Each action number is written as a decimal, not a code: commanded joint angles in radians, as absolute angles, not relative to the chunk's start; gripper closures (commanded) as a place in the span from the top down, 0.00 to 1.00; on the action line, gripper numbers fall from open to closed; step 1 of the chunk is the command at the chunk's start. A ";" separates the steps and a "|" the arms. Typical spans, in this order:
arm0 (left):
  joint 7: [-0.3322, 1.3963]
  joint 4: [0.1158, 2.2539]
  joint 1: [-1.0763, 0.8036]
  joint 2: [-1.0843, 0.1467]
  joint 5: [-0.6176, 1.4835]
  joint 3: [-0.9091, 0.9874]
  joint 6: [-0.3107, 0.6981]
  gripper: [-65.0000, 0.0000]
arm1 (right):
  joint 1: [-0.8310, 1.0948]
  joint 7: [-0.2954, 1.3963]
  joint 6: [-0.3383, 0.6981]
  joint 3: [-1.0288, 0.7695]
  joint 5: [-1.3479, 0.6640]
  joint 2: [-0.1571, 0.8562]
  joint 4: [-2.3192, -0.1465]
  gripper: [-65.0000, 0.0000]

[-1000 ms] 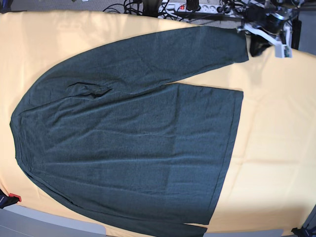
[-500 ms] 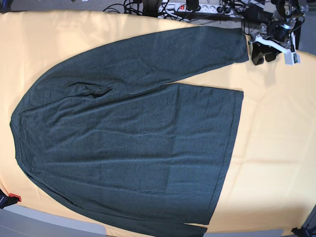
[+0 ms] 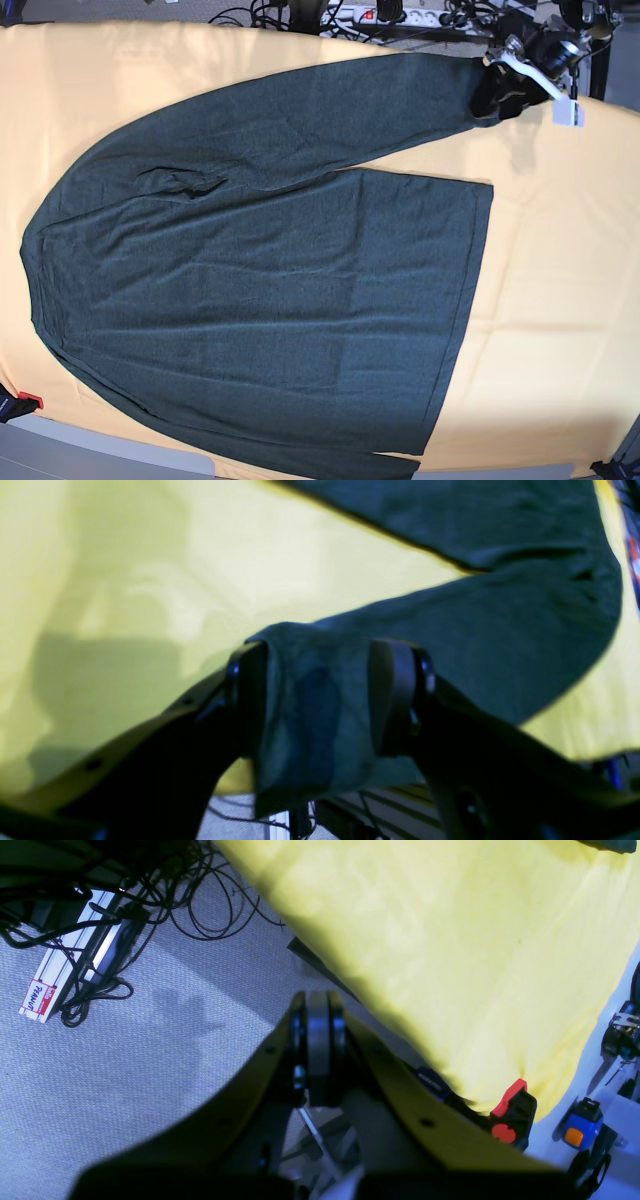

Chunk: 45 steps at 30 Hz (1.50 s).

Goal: Fold the T-shirt properly
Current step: 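Move the right gripper down and grasp the shirt's collar corner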

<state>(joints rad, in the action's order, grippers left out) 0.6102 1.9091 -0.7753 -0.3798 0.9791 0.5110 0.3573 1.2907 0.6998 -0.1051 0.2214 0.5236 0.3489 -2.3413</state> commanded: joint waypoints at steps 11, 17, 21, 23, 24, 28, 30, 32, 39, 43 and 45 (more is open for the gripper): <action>0.583 1.922 -0.783 -0.388 0.973 0.486 0.396 0.18 | 1.309 0.694 -0.113 0.222 0.532 0.352 -2.356 0.00; 0.551 1.922 -0.781 -0.388 0.955 0.486 0.314 0.00 | 1.309 0.693 -0.112 0.222 0.532 0.352 -2.356 0.00; 0.550 1.945 -0.781 -0.388 1.001 0.486 0.398 0.00 | 1.309 0.693 -0.113 0.222 0.532 0.352 -2.356 0.00; 0.550 1.969 -0.781 -0.388 1.042 0.486 0.505 0.00 | 1.309 0.693 -0.113 0.222 0.532 0.352 -2.356 0.00; 0.550 1.984 -0.780 -0.388 1.060 0.486 0.560 0.00 | 1.309 0.693 -0.113 0.222 0.532 0.352 -2.356 0.00; 0.548 2.064 -0.780 -0.388 1.087 0.486 0.695 0.00 | 1.309 0.693 -0.113 0.222 0.532 0.352 -2.356 0.00; 0.547 2.104 -0.765 -0.388 1.093 0.486 0.698 0.00 | 1.309 0.692 -0.112 0.222 0.532 0.352 -2.356 0.00; 0.548 2.131 -0.739 -0.388 1.090 0.486 0.698 0.00 | 1.309 0.686 -0.112 0.222 0.532 0.352 -2.356 0.00; 0.578 2.140 -0.682 -0.388 1.090 0.486 0.698 0.00 | 1.239 0.705 -0.182 0.221 0.543 0.352 -2.356 0.00; 0.589 2.140 -0.693 -0.401 1.090 0.486 0.698 0.00 | 1.196 0.714 -0.242 0.193 0.622 0.352 -2.356 0.00; 0.594 2.140 -0.702 -0.416 1.090 0.486 0.698 0.00 | 1.185 0.720 -0.276 0.151 0.629 0.352 -2.356 0.00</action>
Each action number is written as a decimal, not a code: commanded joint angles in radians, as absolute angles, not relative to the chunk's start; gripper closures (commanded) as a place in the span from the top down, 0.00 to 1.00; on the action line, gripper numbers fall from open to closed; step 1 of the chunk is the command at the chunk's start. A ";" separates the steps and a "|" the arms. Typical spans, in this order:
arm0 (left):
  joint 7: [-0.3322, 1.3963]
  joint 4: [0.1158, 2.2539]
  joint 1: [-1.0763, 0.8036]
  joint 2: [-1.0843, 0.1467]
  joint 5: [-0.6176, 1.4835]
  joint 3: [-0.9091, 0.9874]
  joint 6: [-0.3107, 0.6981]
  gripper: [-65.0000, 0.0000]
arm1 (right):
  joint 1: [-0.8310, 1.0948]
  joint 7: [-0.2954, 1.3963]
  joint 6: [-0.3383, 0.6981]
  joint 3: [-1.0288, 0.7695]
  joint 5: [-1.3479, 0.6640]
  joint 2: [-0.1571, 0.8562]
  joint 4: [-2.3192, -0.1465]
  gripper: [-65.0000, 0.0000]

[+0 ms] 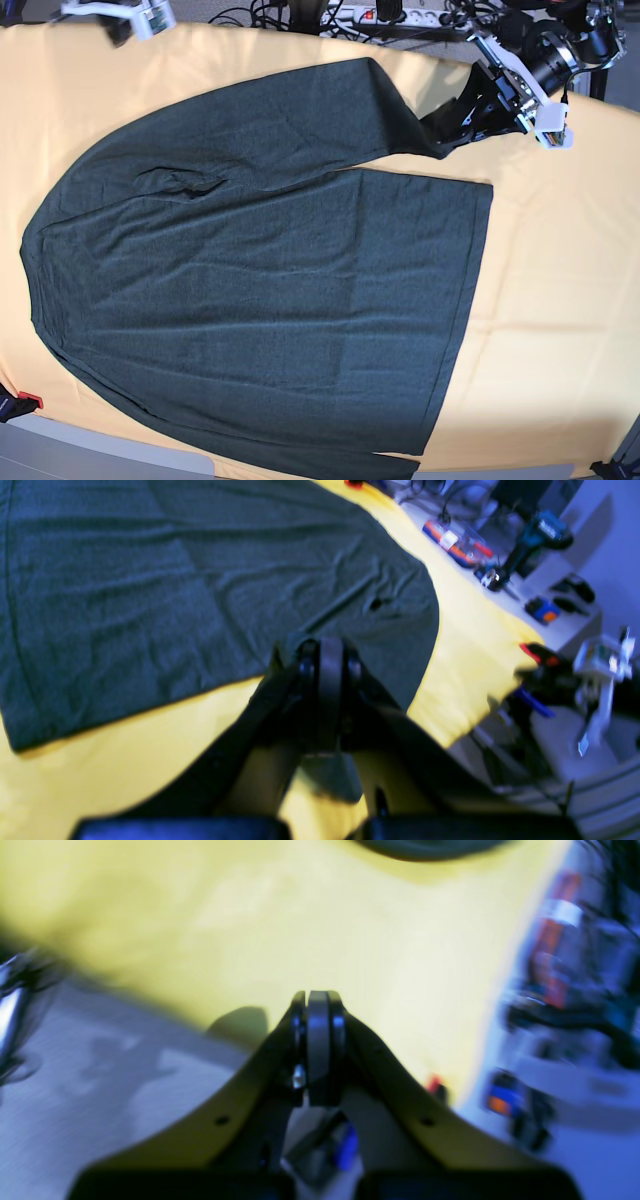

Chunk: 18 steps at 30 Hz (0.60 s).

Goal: Fold the T-shirt properly
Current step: 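Move the right gripper down and grasp the shirt's collar corner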

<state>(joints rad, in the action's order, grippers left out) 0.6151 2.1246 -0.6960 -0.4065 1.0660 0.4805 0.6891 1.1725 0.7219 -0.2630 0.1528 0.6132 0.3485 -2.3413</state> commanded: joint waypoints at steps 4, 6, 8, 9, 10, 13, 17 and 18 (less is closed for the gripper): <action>0.604 2.140 -0.706 -0.437 1.090 0.486 0.698 0.00 | 1.183 0.731 -0.316 0.028 0.628 0.352 -2.356 0.00; 0.604 2.140 -0.706 -0.444 1.090 0.486 0.698 0.00 | 1.183 0.718 -0.319 -0.032 0.612 0.352 -2.356 0.00; 0.605 2.140 -0.706 -0.450 1.090 0.486 0.698 0.00 | 1.179 0.667 -0.318 -0.081 0.559 0.352 -2.356 0.00; 0.605 2.140 -0.706 -0.451 1.090 0.486 0.698 0.00 | 1.168 0.645 -0.316 -0.100 0.531 0.352 -2.356 0.00; 0.607 2.140 -0.706 -0.452 1.090 0.486 0.698 0.00 | 1.151 0.636 -0.299 -0.117 0.506 0.352 -2.356 0.00; 0.607 2.140 -0.706 -0.452 1.090 0.486 0.698 0.00 | 1.089 0.617 -0.233 -0.164 0.448 0.352 -2.356 0.00; 0.607 2.140 -0.706 -0.452 1.090 0.486 0.698 0.00 | 1.021 0.567 -0.144 -0.221 0.292 0.352 -2.356 0.00; 0.607 2.140 -0.706 -0.453 1.090 0.486 0.698 0.00 | 1.000 0.562 -0.115 -0.230 0.245 0.352 -2.356 0.00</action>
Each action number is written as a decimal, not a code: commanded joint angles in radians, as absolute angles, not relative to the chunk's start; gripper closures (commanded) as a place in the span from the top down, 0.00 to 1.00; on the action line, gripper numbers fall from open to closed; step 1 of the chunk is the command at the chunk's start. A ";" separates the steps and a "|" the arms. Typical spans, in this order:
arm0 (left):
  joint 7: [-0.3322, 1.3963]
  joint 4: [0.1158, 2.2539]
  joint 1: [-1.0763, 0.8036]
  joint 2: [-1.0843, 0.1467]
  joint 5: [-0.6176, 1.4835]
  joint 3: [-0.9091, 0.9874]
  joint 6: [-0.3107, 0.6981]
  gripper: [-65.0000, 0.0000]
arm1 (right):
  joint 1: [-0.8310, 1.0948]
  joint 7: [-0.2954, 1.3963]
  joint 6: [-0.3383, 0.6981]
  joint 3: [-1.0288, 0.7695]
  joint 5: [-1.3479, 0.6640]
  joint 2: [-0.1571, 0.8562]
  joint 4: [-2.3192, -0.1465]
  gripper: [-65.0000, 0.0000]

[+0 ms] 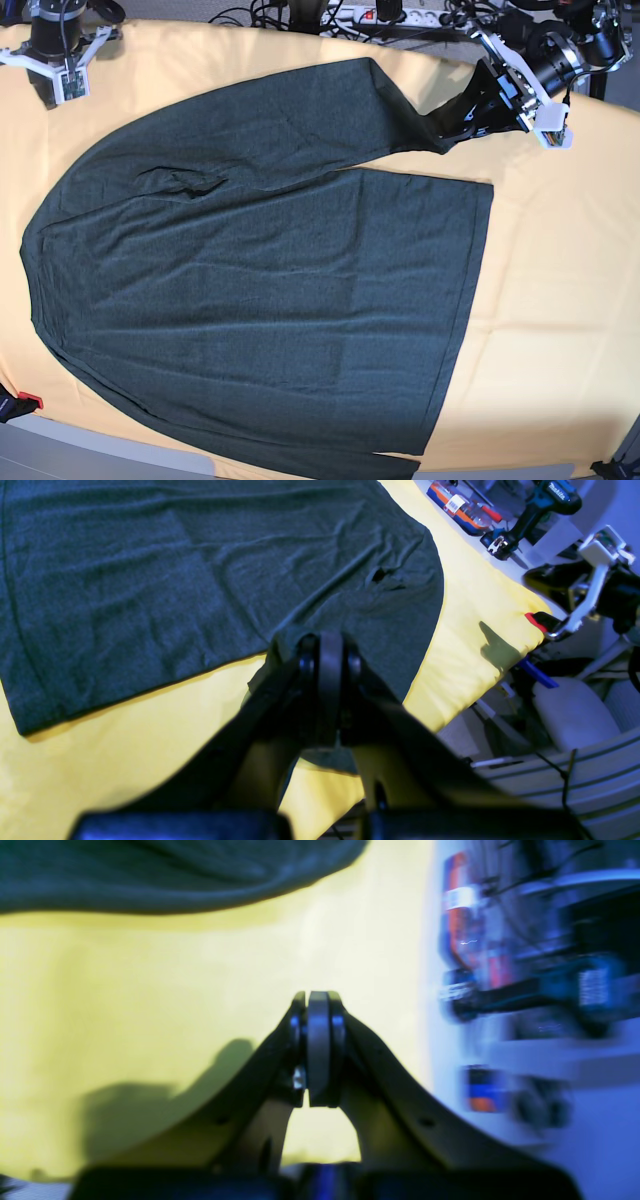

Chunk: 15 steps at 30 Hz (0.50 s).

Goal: Fold the T-shirt properly
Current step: 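Move the right gripper down and grasp the shirt's collar corner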

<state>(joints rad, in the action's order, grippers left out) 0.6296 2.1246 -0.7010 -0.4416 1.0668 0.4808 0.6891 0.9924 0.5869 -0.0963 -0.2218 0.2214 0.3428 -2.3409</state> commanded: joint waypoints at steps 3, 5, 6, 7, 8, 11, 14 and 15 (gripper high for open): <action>0.607 2.140 -0.706 -0.453 1.090 0.486 0.698 0.00 | 0.939 0.541 -0.054 -0.239 0.149 0.352 -2.356 0.00; 0.607 2.140 -0.706 -0.452 1.090 0.486 0.698 0.00 | 0.906 0.533 -0.031 -0.239 0.102 0.352 -2.356 0.00; 0.607 2.140 -0.706 -0.453 1.090 0.486 0.698 0.00 | 0.890 0.533 -0.024 -0.239 0.091 0.352 -2.356 0.00; 0.607 2.140 -0.706 -0.453 1.090 0.486 0.698 0.00 | 0.876 0.533 -0.024 -0.239 0.081 0.352 -2.356 0.00; 0.608 2.140 -0.706 -0.455 1.090 0.486 0.698 0.00 | 0.862 0.533 -0.026 -0.239 0.081 0.352 -2.356 0.00; 0.608 2.140 -0.706 -0.463 1.090 0.486 0.698 0.00 | 0.817 0.529 -0.026 -0.239 0.073 0.353 -2.356 0.00; 0.608 2.140 -0.706 -0.474 1.090 0.486 0.698 0.00 | 0.765 0.526 -0.025 -0.239 0.033 0.370 -2.356 0.00; 0.608 2.140 -0.706 -0.477 1.090 0.486 0.698 0.00 | 0.746 0.527 -0.025 -0.239 0.022 0.377 -2.356 0.00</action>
